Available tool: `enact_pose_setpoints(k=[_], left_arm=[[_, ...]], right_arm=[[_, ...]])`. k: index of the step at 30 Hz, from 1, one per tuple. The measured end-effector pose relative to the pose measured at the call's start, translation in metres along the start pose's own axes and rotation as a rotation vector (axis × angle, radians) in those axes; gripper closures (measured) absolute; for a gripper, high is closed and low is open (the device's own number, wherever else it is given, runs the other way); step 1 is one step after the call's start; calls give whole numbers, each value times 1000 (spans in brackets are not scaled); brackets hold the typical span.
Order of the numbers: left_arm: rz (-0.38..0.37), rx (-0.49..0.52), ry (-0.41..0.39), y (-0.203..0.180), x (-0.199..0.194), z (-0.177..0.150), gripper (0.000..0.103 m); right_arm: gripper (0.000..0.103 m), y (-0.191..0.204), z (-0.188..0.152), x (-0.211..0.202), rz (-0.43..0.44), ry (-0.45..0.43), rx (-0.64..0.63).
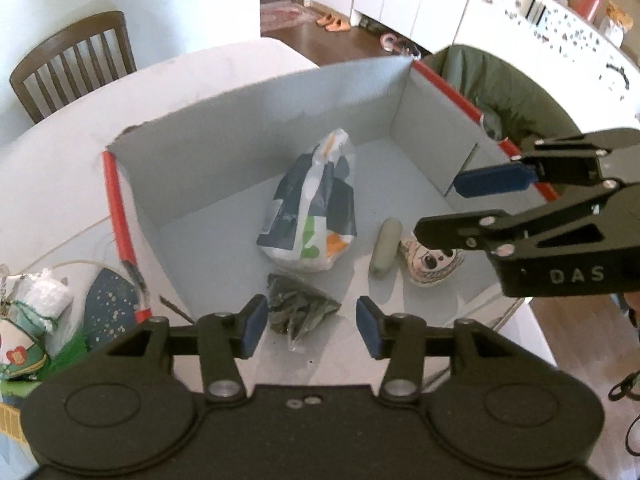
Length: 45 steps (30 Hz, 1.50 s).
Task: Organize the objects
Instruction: 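Release the soap from the right tool while the left tool drops the dark bag into the box, then move both open tools back over the remaining table items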
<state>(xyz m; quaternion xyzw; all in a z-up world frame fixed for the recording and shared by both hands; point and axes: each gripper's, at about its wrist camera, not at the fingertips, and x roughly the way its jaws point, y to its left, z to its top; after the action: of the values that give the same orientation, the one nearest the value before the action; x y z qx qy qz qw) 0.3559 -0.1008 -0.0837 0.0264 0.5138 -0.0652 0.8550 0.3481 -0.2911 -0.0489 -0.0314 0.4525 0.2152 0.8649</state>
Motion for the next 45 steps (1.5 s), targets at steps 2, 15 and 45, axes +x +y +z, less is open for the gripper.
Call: enact_pose_setpoints(k=[2,15,45], left_arm=[[-2,-14,-24,6,-7,2,53],[-5,-85,-204,7,-62,-15,53],[77,-153,-374,123,-166,-126,16]], right_arm=[[50,1,0,-10,7,-21,5],[50,24,-5,-63,34,-163,33],[23,207,-28,-76,131,-236,-39]])
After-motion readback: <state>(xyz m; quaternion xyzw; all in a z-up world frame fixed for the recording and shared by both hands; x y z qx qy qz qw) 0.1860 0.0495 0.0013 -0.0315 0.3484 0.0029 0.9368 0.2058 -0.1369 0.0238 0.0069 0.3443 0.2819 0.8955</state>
